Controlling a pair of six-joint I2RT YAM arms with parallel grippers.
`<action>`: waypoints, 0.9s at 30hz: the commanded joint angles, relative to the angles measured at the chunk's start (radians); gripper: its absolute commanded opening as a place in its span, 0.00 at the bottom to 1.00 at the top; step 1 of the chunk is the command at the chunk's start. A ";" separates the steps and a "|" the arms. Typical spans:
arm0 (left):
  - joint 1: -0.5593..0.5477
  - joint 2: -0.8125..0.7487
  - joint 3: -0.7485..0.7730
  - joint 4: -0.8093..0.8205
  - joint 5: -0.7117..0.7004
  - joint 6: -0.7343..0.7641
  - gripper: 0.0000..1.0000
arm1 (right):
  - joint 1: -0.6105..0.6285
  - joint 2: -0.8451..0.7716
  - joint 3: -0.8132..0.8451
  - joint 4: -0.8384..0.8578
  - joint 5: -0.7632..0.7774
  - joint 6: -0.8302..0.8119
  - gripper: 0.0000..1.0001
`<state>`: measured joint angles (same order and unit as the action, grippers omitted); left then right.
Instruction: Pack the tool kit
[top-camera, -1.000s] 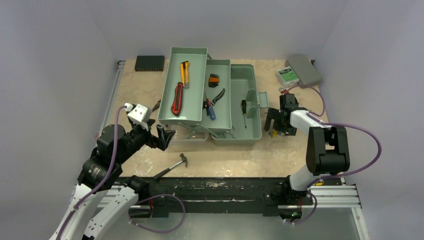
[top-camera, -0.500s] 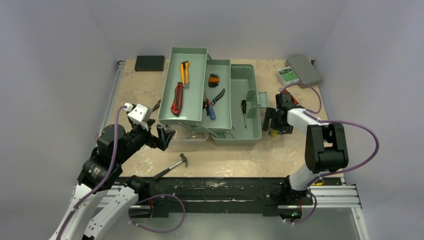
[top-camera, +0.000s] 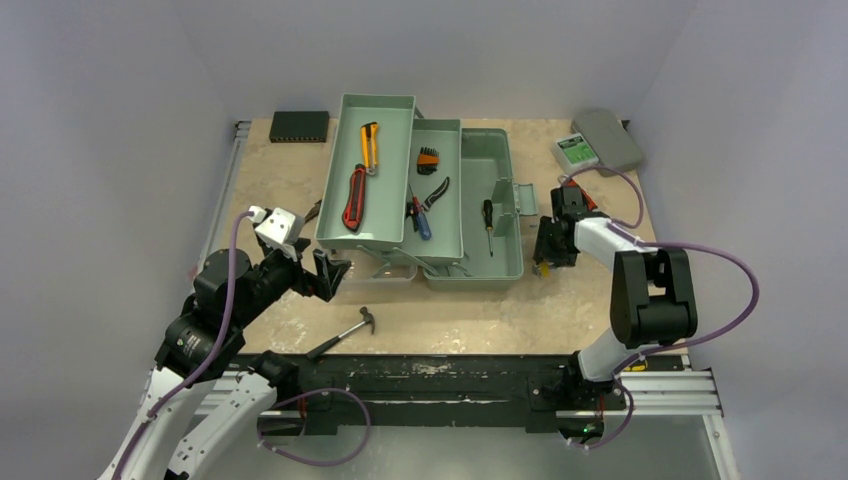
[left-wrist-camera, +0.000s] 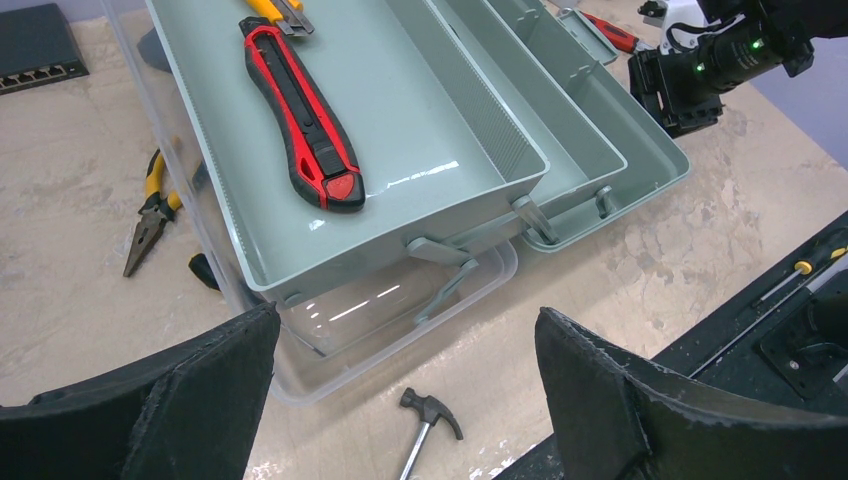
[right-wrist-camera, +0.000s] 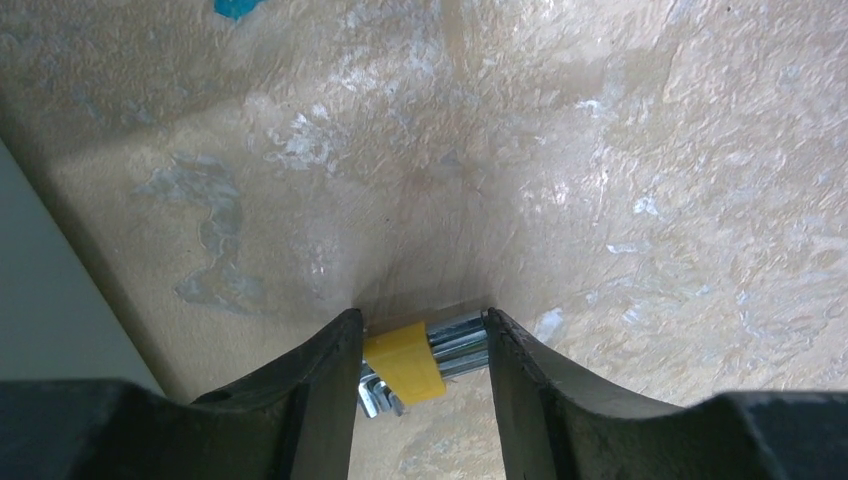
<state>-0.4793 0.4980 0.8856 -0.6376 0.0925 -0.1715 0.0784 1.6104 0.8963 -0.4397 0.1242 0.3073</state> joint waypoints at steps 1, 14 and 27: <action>-0.003 0.005 0.009 0.025 0.001 0.010 0.95 | 0.007 -0.052 -0.013 -0.025 0.011 0.023 0.44; -0.004 0.002 0.009 0.022 -0.002 0.010 0.95 | 0.007 -0.172 -0.008 -0.050 0.006 0.043 0.39; -0.003 -0.003 0.008 0.021 -0.004 0.010 0.95 | 0.006 -0.194 -0.001 -0.064 0.006 0.050 0.48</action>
<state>-0.4793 0.4980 0.8856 -0.6376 0.0925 -0.1715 0.0788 1.4498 0.8803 -0.4988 0.1207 0.3431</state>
